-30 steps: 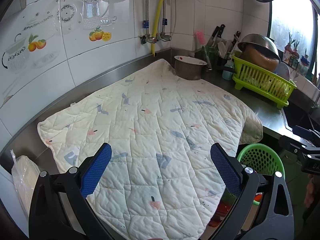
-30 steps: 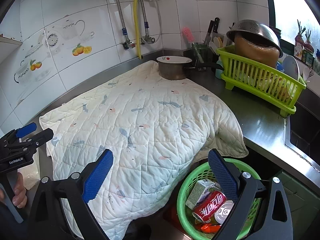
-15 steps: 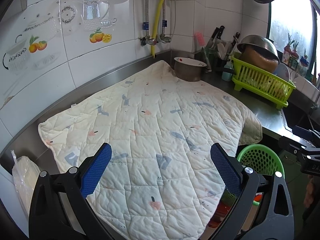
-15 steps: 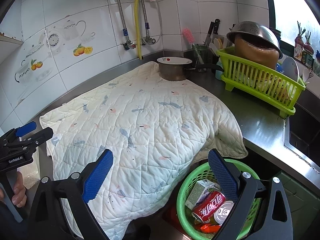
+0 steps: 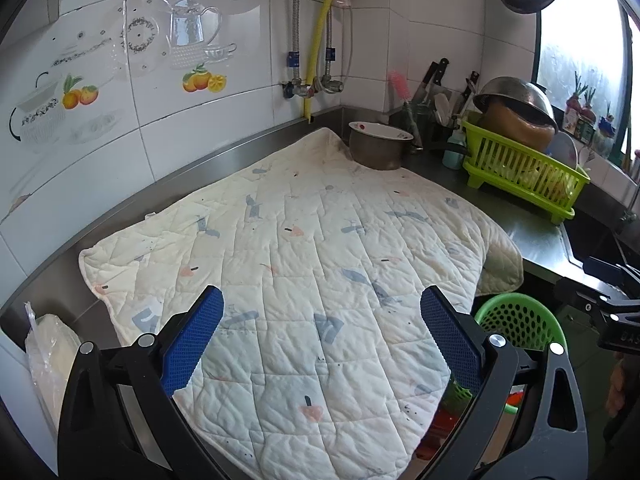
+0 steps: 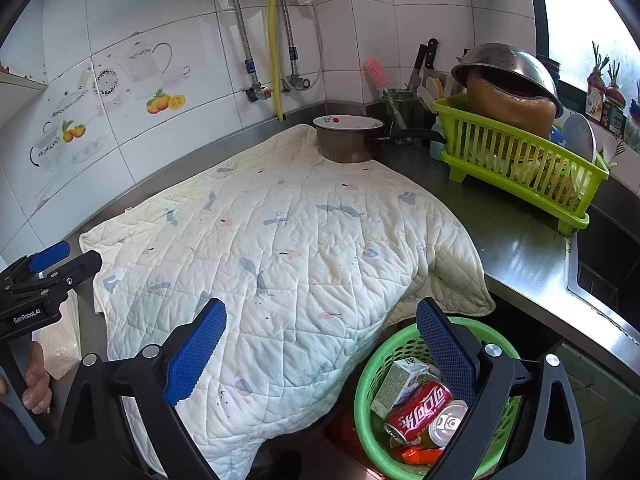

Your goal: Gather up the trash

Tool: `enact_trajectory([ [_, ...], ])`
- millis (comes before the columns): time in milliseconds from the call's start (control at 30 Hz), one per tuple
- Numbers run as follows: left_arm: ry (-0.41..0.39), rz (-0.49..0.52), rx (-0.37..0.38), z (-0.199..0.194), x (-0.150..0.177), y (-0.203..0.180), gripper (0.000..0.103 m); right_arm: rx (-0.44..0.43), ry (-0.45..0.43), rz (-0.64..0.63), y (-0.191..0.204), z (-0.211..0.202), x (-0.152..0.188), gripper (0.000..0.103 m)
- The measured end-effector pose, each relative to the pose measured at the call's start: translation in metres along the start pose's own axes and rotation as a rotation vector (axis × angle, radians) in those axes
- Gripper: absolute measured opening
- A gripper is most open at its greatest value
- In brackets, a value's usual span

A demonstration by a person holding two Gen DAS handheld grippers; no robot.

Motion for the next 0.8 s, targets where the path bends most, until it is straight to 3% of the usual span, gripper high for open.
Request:
enact_trajectory([
  [800,-0.007,-0.011,-0.003,-0.0054,0.0013,0.007,0.097,0.001,-0.003,0.004,0.0061,-0.0042,-0.0004,0.093],
])
Point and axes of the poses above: each gripper's, at about its wrist camera, not at the fingertips, and z roughly the way its jaws point, y to its left, x to its underside, the point moved 4 cm from there along z, roughly the way its jaws point, and after that the axes turned 10 degrees about -z, right-handed, at the moved point
